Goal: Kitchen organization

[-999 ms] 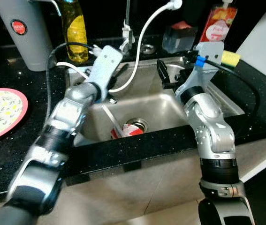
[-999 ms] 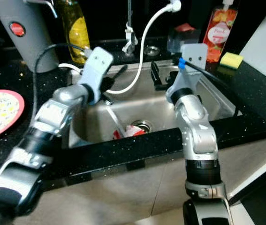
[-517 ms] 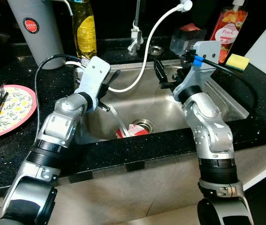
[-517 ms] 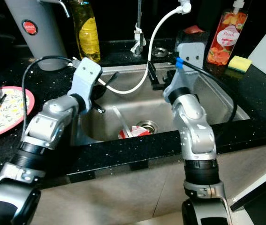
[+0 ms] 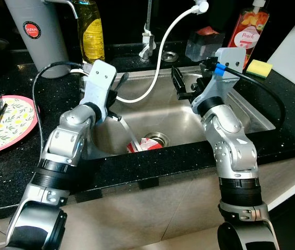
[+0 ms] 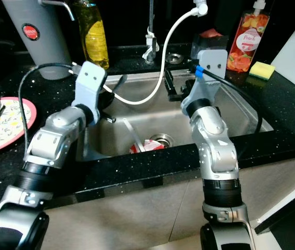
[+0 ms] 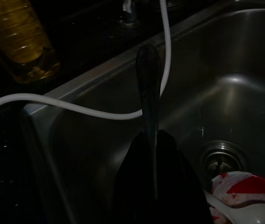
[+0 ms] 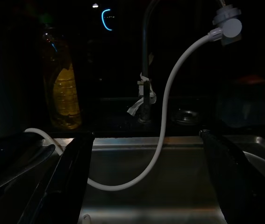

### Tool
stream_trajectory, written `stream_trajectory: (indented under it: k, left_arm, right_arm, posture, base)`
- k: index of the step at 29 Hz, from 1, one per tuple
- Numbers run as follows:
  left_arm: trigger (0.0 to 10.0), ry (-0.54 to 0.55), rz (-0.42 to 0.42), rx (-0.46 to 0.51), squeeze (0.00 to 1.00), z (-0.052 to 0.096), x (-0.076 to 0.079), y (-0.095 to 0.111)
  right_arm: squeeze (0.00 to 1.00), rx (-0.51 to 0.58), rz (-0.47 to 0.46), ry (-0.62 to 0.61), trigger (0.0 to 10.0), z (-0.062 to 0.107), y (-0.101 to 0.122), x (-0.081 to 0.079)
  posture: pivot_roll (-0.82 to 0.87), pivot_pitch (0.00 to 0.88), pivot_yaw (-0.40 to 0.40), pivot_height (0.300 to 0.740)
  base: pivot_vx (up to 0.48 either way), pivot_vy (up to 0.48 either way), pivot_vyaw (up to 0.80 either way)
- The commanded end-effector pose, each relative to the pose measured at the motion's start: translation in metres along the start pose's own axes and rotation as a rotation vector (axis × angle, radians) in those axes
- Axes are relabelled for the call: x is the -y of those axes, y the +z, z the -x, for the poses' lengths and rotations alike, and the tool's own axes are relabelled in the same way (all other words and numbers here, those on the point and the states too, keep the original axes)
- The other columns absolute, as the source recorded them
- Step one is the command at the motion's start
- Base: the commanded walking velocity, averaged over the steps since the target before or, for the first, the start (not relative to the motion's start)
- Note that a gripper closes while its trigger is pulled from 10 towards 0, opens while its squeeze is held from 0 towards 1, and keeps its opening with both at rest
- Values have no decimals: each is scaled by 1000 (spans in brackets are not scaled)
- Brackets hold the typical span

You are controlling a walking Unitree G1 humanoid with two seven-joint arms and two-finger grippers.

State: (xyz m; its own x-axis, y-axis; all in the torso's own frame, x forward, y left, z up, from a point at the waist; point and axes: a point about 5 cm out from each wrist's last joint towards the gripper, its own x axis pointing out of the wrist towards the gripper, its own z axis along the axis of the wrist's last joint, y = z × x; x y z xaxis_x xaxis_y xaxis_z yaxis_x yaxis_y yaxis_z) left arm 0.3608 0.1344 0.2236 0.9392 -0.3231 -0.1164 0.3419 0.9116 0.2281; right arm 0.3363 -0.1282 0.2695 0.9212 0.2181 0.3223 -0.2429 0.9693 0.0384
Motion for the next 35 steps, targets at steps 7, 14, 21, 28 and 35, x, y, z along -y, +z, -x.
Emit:
stream_trajectory:
  k: [7,14,21,28,35]
  left_arm:
    - [10000,-7,27,27,35,0,3,6]
    - [10000,-11,45,41,1000,0,5,9]
    - [10000,10,61,135,1000,2,2,22]
    - [10000,190,50,434,0,19,-17,67]
    - [10000,447,-30,383,0,25,-45,59]
  right_arm:
    - [0,-2,0,5,10000,2,0,-1]
    - [0,-4,2,-2,10000,3,0,1]
    - [0,-3,1,-3,10000,3,0,1]
    - [0,-2,-5,2,10000,2,-1,0]
    - [0,3,-12,17,10000,-2,-1,-4]
  posture:
    - [14,0,-2,740]
    - [10,0,1,740]
    - [11,0,2,740]
    - [11,0,2,740]
    - [41,0,-19,740]
  base:
    - [0,0,0]
    - [0,0,0]
    - [0,0,0]
    - [0,0,0]
    - [0,0,0]
